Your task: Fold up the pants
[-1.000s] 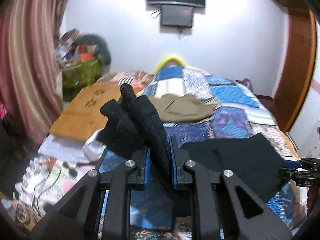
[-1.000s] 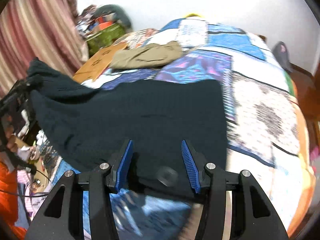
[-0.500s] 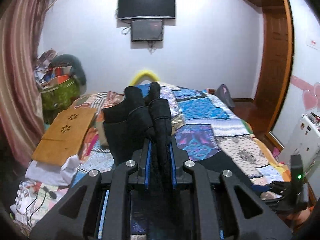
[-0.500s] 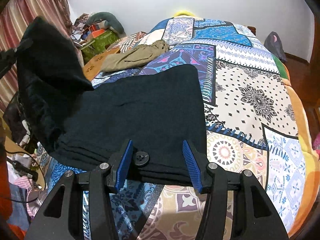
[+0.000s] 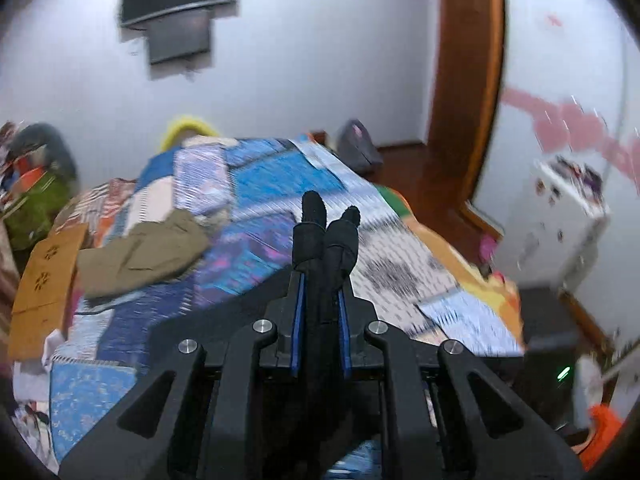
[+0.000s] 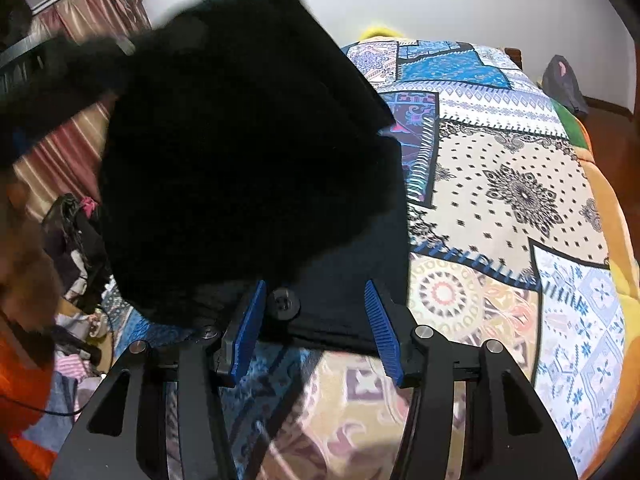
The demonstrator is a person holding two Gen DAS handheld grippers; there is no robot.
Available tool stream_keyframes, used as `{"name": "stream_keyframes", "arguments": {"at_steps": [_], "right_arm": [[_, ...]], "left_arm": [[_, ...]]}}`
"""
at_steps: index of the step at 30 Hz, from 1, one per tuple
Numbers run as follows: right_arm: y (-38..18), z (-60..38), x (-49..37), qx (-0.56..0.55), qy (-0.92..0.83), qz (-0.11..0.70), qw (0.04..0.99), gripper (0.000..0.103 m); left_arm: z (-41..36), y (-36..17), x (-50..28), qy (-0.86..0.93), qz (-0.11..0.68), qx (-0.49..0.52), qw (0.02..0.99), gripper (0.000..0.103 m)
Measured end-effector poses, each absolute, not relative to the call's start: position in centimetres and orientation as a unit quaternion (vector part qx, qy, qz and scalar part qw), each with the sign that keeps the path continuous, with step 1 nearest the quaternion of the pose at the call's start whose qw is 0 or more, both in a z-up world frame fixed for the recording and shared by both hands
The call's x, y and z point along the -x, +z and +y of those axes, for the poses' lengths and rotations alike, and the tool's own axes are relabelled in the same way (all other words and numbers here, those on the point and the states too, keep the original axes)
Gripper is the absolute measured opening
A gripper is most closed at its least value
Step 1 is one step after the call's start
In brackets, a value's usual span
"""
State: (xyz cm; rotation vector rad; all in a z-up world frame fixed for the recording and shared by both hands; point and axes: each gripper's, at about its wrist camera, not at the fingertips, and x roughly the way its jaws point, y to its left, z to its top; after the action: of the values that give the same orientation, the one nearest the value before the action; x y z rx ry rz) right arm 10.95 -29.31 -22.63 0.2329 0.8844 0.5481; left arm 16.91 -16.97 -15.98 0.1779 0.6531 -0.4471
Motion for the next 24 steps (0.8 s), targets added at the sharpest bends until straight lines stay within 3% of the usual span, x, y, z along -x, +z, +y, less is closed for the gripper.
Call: {"name": "stream_keyframes", "arguments": {"at_steps": [12,14,16,24], "right_arm": [[-20.6,-36.8,-7.3,-0.123,0.155,0.411,0.89,0.047],[-20.2,-37.3,-6.9,-0.128,0.148,0.405,0.893,0.047],[-19.7,-37.3,-6.6,-0.129,0.147,0.396,0.897,0.047],[-18.0,-35.3,-7.2,-0.121,0.169,0.373,0.904,0.047]], "left_arm": [[-20.5,-21.3,-15.8,-0.252,0.406,-0.101,0.872,0.018],[-20.6,-21.6,-15.8,-0.258,0.413,-0.1,0.868,0.037],[-20.6,-21.3,-15.3,-0.262,0.405,-0.09,0.871,0.047],[-15.9,-16.6,-15.3,-0.232,0.345,-0.067,0.907,0.048]]}}
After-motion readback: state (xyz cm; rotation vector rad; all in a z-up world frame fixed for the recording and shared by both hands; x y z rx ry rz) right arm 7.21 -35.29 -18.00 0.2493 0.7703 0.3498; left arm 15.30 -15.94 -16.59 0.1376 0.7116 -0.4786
